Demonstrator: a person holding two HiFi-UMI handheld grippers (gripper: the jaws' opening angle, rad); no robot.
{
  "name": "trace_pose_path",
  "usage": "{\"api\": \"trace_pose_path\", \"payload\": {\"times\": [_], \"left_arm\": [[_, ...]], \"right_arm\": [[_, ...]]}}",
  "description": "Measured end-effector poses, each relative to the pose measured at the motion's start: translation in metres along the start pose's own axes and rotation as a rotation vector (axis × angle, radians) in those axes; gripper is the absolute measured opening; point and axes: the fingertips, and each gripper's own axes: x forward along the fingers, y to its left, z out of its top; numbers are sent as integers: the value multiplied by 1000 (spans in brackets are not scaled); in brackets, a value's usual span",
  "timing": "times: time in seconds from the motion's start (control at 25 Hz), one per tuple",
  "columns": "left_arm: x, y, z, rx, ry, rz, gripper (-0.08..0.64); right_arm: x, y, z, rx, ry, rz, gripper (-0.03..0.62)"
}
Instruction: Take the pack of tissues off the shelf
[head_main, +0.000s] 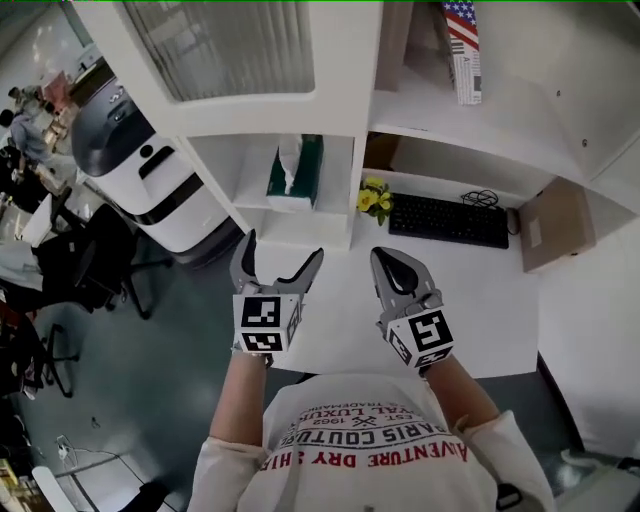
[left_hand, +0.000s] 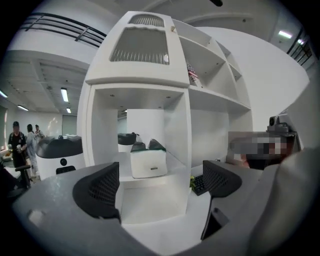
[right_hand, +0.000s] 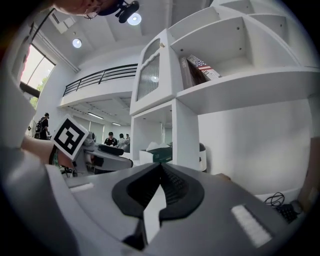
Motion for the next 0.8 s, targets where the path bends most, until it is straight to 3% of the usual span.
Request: {"api": "trace_pose_path", "payload": {"times": [0.52,0.76,0.8], "left_arm": [[110,29,5,-6,44,-75,571],[127,39,1,75,35,-33,563],[128,39,2,71,33,-34,536]], "right_arm": [[35,-29,-14,7,63,-183,0],[40,-38,-26,21,95,-221,0],[41,-38,-27,19,96,-224,0]]}}
